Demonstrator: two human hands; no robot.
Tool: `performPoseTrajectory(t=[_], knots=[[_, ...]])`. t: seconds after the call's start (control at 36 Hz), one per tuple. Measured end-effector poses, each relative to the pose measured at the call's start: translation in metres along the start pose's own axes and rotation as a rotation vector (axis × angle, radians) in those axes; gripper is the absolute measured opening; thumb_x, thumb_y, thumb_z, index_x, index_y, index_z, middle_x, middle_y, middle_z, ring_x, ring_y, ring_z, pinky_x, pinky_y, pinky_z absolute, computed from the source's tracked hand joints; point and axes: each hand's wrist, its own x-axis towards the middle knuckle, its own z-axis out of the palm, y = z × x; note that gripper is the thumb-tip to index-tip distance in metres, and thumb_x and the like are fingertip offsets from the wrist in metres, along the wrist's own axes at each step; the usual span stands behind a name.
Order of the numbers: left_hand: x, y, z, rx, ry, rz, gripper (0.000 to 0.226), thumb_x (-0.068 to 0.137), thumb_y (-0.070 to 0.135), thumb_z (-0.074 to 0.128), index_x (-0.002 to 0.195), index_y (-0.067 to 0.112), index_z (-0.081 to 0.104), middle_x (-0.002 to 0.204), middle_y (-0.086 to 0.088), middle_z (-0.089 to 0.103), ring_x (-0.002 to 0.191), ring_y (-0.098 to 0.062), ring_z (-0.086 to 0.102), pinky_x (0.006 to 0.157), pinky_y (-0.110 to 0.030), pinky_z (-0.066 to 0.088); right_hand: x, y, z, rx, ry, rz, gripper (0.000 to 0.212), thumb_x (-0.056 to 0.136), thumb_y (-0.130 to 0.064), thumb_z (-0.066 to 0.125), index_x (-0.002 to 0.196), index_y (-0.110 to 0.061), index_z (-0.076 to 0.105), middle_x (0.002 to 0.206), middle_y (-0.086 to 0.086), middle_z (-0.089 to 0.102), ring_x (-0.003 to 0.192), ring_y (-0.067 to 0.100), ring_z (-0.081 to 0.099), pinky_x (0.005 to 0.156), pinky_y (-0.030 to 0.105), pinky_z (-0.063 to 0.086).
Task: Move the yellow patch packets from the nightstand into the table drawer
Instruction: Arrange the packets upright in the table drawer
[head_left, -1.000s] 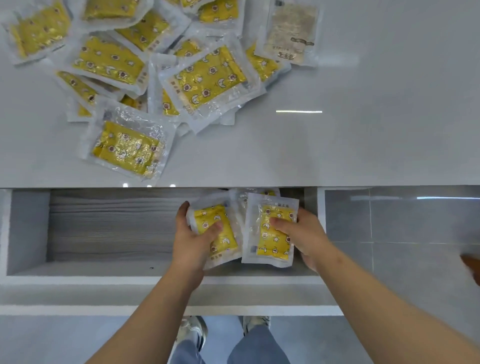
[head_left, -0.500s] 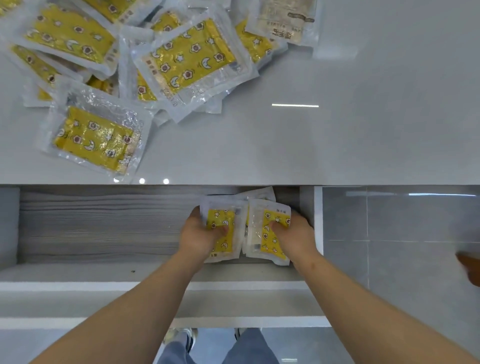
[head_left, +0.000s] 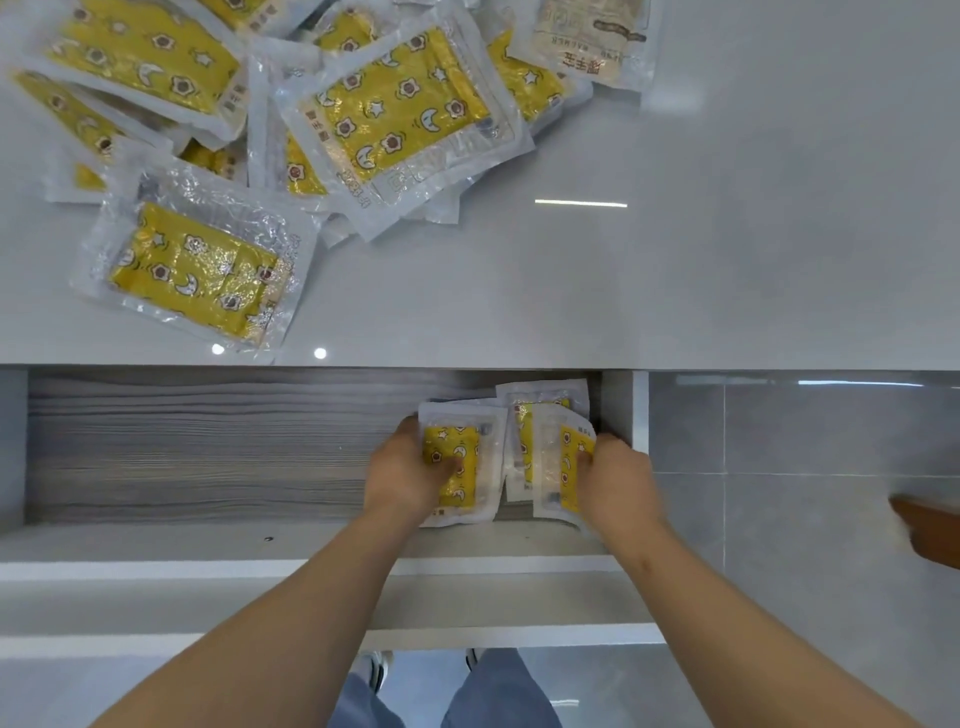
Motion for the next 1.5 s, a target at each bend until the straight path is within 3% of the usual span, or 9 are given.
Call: performPoseTrajectory(t=[0.11,0.22,0.36,0.53,0.67,0.86,1.06,1.22,1.5], knots=[[-0.001,-0.001,0.005,0.029,0.042,0.05,0.045,0.086,0.025,0.064,0.122,0.006,0.045,0.112,-0.013,0.057,0.103,-0.027,0.054,0.07,-0.027,0.037,-0.008,-0.001,-0.011,-0.105,0.026,-0.098,0.023,0.099,-0.009,0.036,0.109,0.001,0.054,0.107,0.017,0.062,0.097,0.031,0.06,0.069,0.027,0.04],[-0.003,-0.001,0.003,0.018,0.031,0.064,0.045,0.086,0.026,0.065,0.121,0.008,0.045,0.091,-0.003,0.053,0.084,-0.019,0.052,0.056,-0.021,0.036,-0.009,-0.013,-0.022,-0.07,-0.048,-0.231,0.029,0.1,-0.02,0.034,0.103,0.0,0.056,0.105,0.018,0.062,0.096,0.032,0.057,0.067,0.027,0.035],[-0.003,-0.003,-0.006,-0.128,0.02,0.036,0.03,0.084,0.02,0.068,0.103,0.008,0.048,0.083,-0.008,0.053,0.084,-0.025,0.057,0.061,-0.026,0.038,0.015,-0.031,-0.023,-0.185,-0.109,-0.391,0.04,0.099,-0.029,0.035,0.134,-0.012,0.046,0.149,0.0,0.034,0.14,0.02,0.021,0.109,0.027,0.023],[0.0,-0.017,-0.015,-0.341,0.017,0.023,0.024,0.083,0.013,0.069,0.097,0.018,0.05,0.091,-0.002,0.061,0.085,-0.021,0.06,0.076,-0.034,0.053,0.04,-0.035,-0.018,-0.193,-0.19,-0.377,0.044,0.1,-0.028,0.031,0.144,-0.019,0.031,0.152,-0.002,0.026,0.141,0.02,0.016,0.112,0.027,0.017],[-0.003,-0.022,-0.019,-0.57,-0.061,0.004,0.025,0.085,0.008,0.065,0.096,0.026,0.051,0.086,0.01,0.061,0.079,-0.013,0.062,0.062,-0.024,0.051,0.031,-0.023,-0.013,-0.188,-0.172,-0.279,0.036,0.102,-0.027,0.027,0.12,-0.003,0.048,0.125,0.015,0.053,0.113,0.027,0.051,0.083,0.027,0.037],[-0.003,-0.009,-0.008,-0.617,-0.165,-0.005,0.025,0.085,0.003,0.064,0.094,0.023,0.052,0.088,0.007,0.061,0.079,-0.011,0.062,0.066,-0.024,0.052,0.019,-0.016,-0.029,-0.046,-0.023,-0.275,0.035,0.102,-0.025,0.029,0.117,-0.001,0.05,0.077,0.008,0.049,0.083,0.029,0.052,0.055,0.025,0.03],[0.008,0.01,0.008,-0.276,-0.092,0.037,0.033,0.088,0.008,0.06,0.118,0.017,0.048,0.107,0.001,0.056,0.089,-0.019,0.056,0.071,-0.025,0.044,0.019,-0.016,-0.046,0.033,0.077,-0.223,0.035,0.102,-0.02,0.029,0.069,-0.01,0.034,0.079,0.008,0.042,0.071,0.023,0.04,0.06,0.023,0.026],[0.007,0.0,0.009,0.184,0.033,0.149,0.043,0.092,0.023,0.053,0.131,0.011,0.041,0.109,-0.014,0.059,0.099,-0.031,0.057,0.068,-0.03,0.04,0.016,-0.017,-0.044,0.059,0.086,-0.233,0.031,0.102,-0.023,0.028,0.103,-0.002,0.052,0.105,0.022,0.059,0.079,0.026,0.047,0.066,0.022,0.029],[0.005,-0.014,-0.002,-0.223,-0.012,0.004,0.017,0.091,0.021,0.057,0.107,0.014,0.056,0.106,-0.007,0.065,0.1,-0.029,0.061,0.081,-0.035,0.051,0.006,-0.016,-0.045,0.322,0.225,-0.171,0.039,0.098,-0.02,0.037,0.06,-0.019,0.033,0.062,0.001,0.041,0.056,0.018,0.039,0.049,0.028,0.029]])
